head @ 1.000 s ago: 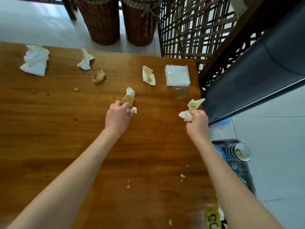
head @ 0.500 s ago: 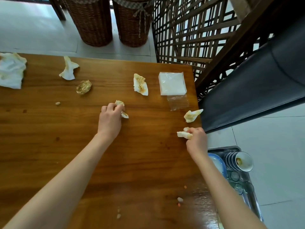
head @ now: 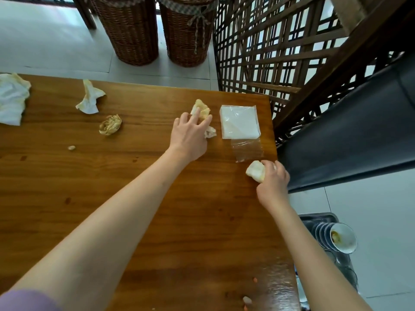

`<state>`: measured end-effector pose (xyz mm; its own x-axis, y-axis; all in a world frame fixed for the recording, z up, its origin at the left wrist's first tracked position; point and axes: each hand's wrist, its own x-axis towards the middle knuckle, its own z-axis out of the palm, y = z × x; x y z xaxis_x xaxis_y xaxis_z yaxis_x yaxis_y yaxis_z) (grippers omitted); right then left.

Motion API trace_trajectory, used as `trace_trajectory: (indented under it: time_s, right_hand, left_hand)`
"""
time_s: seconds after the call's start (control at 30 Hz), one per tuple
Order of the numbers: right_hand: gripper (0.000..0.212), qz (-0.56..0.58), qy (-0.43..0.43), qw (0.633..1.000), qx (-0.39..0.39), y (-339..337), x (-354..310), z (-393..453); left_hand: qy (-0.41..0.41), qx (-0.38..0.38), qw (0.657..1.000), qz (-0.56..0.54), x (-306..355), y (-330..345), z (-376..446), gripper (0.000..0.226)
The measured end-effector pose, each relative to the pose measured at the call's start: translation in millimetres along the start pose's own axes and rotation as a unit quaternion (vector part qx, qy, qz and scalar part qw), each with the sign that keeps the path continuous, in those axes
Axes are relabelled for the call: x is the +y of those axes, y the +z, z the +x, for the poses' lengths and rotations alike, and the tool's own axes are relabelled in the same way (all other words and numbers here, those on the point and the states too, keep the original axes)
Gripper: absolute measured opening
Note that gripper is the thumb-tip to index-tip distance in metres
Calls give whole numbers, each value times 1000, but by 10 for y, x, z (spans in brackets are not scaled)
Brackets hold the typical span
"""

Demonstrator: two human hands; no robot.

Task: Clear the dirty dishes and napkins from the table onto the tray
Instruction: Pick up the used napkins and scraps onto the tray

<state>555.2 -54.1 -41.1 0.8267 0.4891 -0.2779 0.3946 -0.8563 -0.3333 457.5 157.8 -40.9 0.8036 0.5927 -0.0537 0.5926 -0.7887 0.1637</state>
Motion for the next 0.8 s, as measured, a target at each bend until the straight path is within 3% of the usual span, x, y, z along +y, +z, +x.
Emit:
trace_trajectory:
  time_s: [0.17,0.27,0.4,0.5,0.67,0.8]
  right_hand:
    - [61,-45,-17,998,-31,174,65,-69]
    - [66,-40,-20,999,-13,238,76,-84]
    - [41,-19,-38,997,65,299,80,-114]
    - [33,-18,-39,994,103,311,91,-133]
    - [31,0,-48,993,109,313,120,-158]
    - [27,12,-60,992,112,295,83,-230]
  left_hand:
    - [-7,-54,998,11,8,146,94,69]
    - [-8,-23,1000,3,33,216,47,65]
    - [-18,26,999,-20,60,237,-15,53]
    - [-25,48,998,-11,61,230,-54,34]
    - [-26,56,996,-64,63,229,-128,19]
    - [-61,67,989,-113,-5,171,-317,21]
